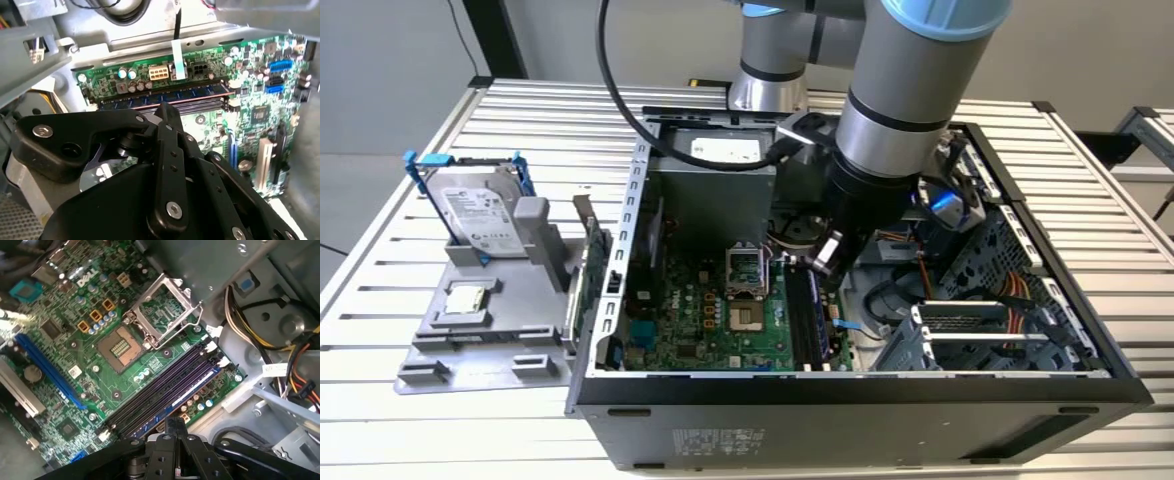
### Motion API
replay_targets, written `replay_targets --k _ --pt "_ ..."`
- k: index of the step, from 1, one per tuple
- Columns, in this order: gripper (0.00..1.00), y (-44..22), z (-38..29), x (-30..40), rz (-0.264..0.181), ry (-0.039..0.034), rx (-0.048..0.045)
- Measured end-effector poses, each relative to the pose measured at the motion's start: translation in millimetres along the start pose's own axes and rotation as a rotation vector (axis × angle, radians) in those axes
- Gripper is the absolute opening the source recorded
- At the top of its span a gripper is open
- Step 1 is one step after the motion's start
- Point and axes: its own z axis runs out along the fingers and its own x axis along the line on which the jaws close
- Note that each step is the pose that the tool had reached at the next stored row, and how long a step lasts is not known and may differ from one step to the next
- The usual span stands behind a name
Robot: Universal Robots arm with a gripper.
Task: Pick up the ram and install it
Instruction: 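Press down the ram until it locks into place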
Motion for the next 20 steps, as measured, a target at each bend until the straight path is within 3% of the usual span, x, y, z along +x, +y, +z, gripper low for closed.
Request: replay_targets --k 20 --pt "0.0 0.0 0.0 0.0 -0.352 -0.0008 0.0049"
